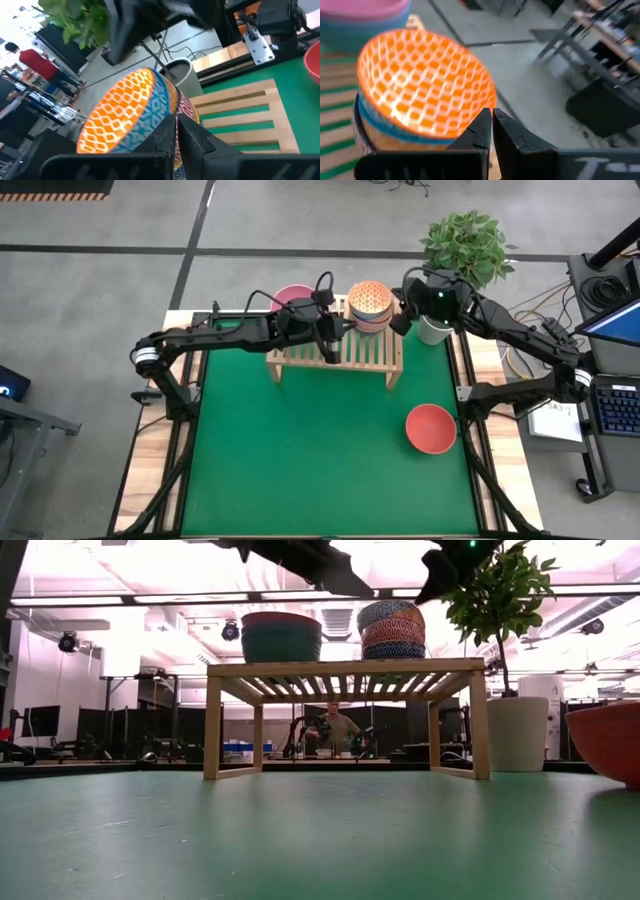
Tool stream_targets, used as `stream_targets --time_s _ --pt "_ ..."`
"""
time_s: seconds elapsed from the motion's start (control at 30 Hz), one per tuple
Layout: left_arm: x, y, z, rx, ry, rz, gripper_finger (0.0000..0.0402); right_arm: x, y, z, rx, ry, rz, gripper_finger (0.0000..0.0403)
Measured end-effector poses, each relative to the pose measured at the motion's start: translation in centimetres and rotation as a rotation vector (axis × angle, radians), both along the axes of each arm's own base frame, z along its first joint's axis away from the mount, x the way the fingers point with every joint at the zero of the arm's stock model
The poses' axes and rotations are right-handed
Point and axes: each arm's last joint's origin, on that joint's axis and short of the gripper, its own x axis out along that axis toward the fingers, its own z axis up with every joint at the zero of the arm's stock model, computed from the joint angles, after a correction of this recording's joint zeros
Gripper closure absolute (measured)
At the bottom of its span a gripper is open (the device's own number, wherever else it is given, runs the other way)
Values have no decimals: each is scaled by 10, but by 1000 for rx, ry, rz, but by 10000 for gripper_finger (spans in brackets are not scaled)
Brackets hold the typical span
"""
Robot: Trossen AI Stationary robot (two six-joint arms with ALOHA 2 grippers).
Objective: Place and stack bowls onto a shelf
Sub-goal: Adjust the stacked patterned bowls on the shelf
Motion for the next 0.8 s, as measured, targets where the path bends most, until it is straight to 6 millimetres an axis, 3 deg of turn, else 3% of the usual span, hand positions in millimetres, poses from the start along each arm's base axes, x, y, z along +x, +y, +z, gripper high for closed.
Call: stream_targets --time_s 0.2,0.53,0.8 --pt "-4 9 13 38 -28 36 400 3 -2 -11 88 43 82 394" --pt "-9 36 14 73 -19 117 400 -2 1 -10 127 30 67 394" --pt "-6 31 19 111 -54 -104 356 -4 2 -8 135 18 60 394"
